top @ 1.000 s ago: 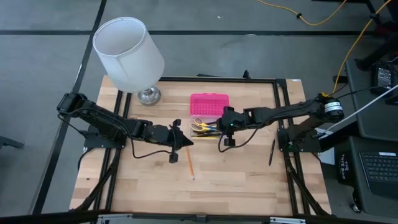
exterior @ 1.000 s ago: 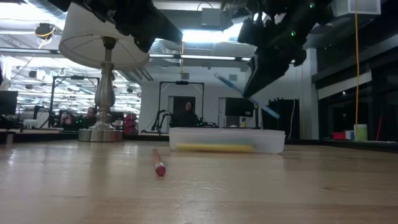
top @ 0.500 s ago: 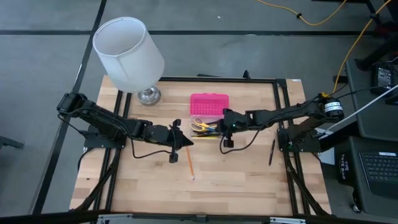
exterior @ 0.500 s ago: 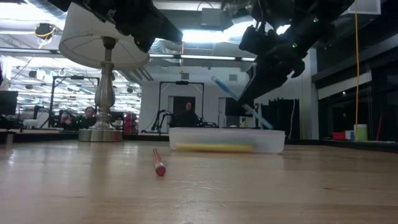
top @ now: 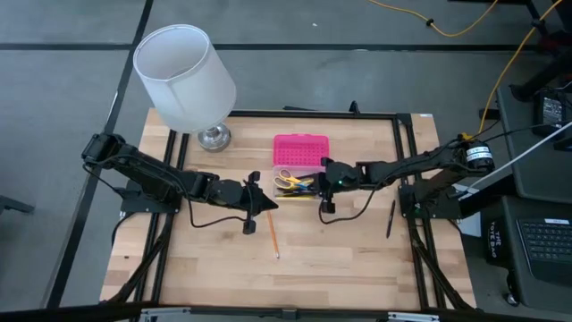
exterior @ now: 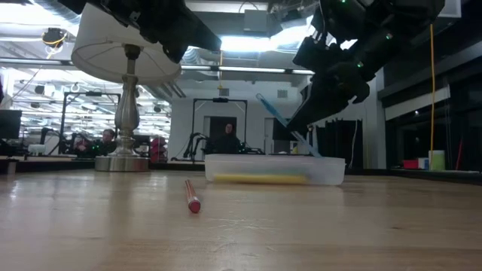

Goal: Pick & place school supplies into a supply box
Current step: Put the blue pen into the pink supply box, then put the black pen into the pink supply box

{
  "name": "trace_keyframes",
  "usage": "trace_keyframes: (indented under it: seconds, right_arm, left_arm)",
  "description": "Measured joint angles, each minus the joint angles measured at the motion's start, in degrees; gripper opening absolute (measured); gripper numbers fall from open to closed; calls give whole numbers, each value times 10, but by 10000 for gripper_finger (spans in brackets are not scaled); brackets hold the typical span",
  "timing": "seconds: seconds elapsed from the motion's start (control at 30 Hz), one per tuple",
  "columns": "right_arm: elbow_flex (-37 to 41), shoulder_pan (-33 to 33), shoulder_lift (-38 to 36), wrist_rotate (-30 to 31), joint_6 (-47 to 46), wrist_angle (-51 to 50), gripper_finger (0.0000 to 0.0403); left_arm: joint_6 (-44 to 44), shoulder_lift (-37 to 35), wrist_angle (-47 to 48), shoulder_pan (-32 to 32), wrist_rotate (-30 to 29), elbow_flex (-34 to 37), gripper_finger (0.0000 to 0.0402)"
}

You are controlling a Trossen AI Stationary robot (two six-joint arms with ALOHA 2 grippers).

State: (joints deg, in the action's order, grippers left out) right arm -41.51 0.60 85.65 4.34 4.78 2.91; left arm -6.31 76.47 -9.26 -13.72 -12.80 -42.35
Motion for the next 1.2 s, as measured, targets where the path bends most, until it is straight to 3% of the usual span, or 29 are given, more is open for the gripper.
trace_keyframes:
  seconds: [0.17,0.97,1.2]
  right_arm:
    - [18,0,0,0,1,56,45]
    - [18,1,0,0,-29,48,46]
    - [18,2,0,0,-42,43,83]
  left_arm:
    - [0,0,0,0,0,0,4]
    - [-5,0,-34,-1,0,0,4]
    - [-9,0,-35,-1,0,0,4]
